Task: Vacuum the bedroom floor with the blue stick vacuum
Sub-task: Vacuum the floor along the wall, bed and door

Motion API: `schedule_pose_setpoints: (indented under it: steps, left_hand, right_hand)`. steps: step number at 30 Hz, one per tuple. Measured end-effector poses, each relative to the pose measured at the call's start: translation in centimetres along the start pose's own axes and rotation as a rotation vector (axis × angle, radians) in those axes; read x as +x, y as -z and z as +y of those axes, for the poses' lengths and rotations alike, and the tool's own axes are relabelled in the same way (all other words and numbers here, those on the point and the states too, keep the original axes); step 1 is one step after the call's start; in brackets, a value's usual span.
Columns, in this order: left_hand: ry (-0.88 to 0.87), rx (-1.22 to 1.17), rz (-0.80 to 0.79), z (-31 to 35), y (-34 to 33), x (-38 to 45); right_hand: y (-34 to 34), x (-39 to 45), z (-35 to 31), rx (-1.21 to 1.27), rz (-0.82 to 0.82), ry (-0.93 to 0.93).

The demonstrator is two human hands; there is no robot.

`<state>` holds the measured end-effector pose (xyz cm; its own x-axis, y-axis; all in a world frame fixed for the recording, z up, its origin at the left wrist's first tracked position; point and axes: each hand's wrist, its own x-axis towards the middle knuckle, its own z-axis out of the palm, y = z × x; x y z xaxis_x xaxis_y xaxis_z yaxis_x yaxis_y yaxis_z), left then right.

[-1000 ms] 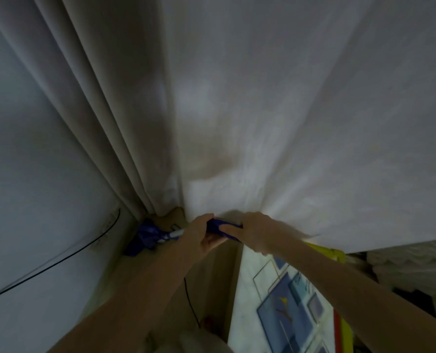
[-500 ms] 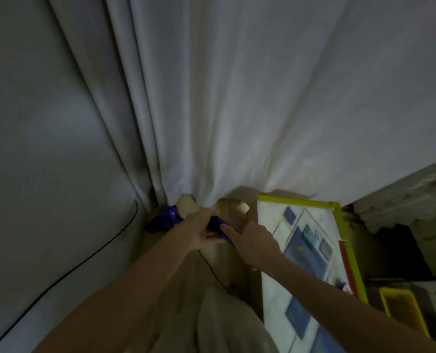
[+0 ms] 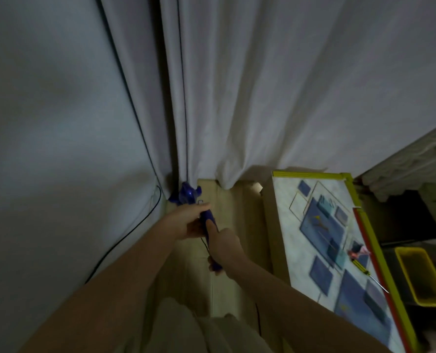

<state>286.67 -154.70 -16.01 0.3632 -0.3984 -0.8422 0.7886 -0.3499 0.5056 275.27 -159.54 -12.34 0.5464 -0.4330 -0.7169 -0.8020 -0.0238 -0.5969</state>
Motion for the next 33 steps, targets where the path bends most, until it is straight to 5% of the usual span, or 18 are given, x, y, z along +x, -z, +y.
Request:
schedule_pose_setpoints:
  steps: [13, 33]
  left_hand:
    - [0.043, 0.169, -0.055, -0.6, 6.4, -0.8]
    - [-0.080, -0.014, -0.013, 0.3, 6.5, 0.0]
  right_hand:
    - [-8.3, 0.2, 1.5, 0.213, 0.000, 0.027]
    - [-7.0, 2.3, -1.5, 0.094, 0.010, 0.082]
